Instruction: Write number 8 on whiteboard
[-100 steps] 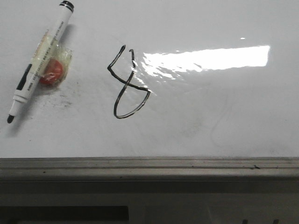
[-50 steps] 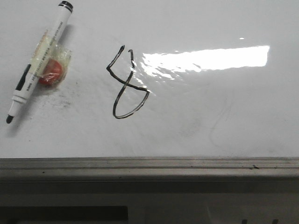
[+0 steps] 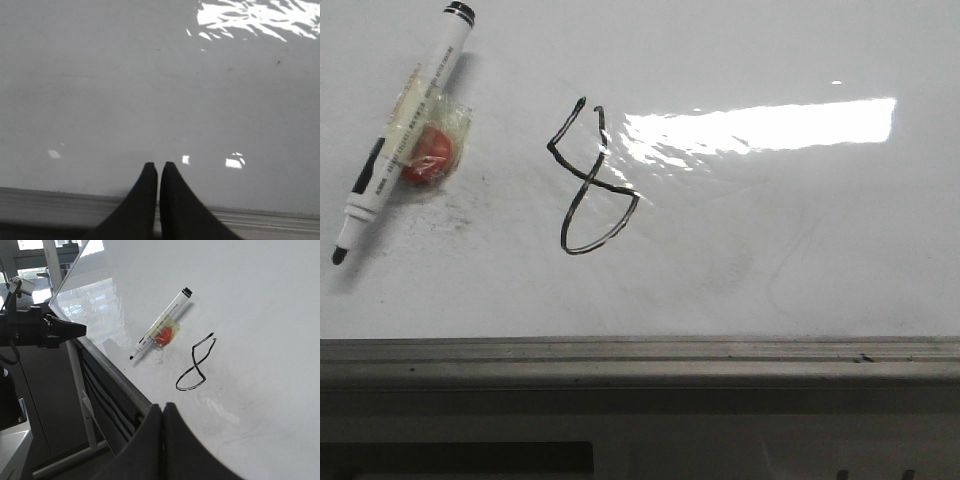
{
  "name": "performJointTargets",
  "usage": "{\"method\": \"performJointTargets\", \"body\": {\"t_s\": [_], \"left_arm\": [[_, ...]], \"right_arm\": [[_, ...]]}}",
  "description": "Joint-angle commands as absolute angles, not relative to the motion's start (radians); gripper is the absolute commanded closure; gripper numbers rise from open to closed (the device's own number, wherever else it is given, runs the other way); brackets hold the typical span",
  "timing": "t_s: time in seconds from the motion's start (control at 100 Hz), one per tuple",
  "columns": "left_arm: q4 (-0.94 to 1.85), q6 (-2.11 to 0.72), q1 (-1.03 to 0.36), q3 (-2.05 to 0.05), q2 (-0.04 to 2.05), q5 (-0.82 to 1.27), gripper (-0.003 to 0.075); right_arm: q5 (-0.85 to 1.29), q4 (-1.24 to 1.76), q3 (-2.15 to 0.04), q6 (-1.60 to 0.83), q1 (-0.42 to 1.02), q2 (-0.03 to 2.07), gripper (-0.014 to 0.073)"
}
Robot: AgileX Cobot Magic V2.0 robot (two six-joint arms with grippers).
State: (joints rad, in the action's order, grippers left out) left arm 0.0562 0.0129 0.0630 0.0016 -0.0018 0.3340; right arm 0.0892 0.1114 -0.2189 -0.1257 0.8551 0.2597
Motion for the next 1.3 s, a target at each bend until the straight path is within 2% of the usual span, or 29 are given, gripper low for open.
{"method": "performJointTargets", "body": {"t_s": [0.0,0.93,1.04,1.19,1.29], "left_arm": [[0.069,0.013,0.057,0.034,-0.033,0.291,0.0741],[0.069,0.013,0.057,0.032,-0.033,0.291,0.0741],[0.069,0.013,0.057,0.032,-0.033,0.291,0.0741],[0.069,0.013,0.057,0.032,-0.033,0.291,0.0741],[0.069,0.013,0.057,0.032,-0.033,0.291,0.0741]], "right_arm": [[0.013,0.102,-0.242,-0.131,0.851,0.268,0.0658],[0.000,0.094,-0.241,-0.131,0.840,0.268,0.0658],[-0.083,0.092,-0.213,-0.131,0.752,0.275,0.0658],[-0.346,0.081,-0.128,-0.126,0.559,0.315,0.0658],[-0.487,-0.089,-0.081,0.000,0.414,0.339,0.0658]]}}
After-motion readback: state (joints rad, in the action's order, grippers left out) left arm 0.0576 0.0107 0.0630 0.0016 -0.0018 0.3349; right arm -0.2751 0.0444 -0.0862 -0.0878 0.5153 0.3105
